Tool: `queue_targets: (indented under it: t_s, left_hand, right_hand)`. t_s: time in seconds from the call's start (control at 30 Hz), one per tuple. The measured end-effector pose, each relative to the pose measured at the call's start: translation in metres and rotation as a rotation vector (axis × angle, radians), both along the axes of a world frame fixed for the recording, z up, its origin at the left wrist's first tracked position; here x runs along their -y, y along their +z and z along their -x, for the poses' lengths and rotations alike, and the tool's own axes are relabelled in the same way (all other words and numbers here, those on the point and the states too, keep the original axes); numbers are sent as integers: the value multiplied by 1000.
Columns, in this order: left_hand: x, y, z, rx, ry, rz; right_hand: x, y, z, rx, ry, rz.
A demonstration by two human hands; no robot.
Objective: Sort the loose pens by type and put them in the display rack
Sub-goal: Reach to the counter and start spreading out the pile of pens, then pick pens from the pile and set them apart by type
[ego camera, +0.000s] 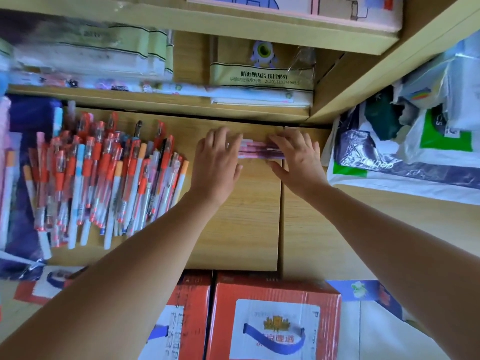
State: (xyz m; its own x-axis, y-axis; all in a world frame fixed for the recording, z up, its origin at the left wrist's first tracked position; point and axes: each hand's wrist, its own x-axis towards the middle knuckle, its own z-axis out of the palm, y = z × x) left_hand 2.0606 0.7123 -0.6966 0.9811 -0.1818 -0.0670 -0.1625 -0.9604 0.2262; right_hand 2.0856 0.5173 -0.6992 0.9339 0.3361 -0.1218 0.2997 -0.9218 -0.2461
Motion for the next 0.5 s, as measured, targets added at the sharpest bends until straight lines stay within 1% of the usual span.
queue_targets:
  t_s: [0.13, 0.2, 0.23, 0.27, 0.33, 0.4, 0.5]
  left_hand:
    - [-23, 20, 34, 25, 105, 70]
    - [-40, 33, 56, 20, 180, 107]
    - [-50, 39, 67, 11, 227, 129]
    - [-59, 44, 77, -13, 287, 158]
    - [-79, 54, 98, -95, 423, 192]
    - [-98, 59, 117, -159, 522, 164]
    - [-120, 62, 136, -213, 578, 141]
  right_hand:
    - [-20, 17, 6, 16, -28, -43]
    - [-41, 26, 13, 18, -8, -129]
    - [-53, 30, 17, -11, -2, -198]
    - [-67, 35, 23, -79, -9, -272]
    - [-96, 44, 34, -263, -34, -361]
    - [-123, 46, 44, -386, -22, -311]
    - [-157, 40, 50, -460, -36, -214]
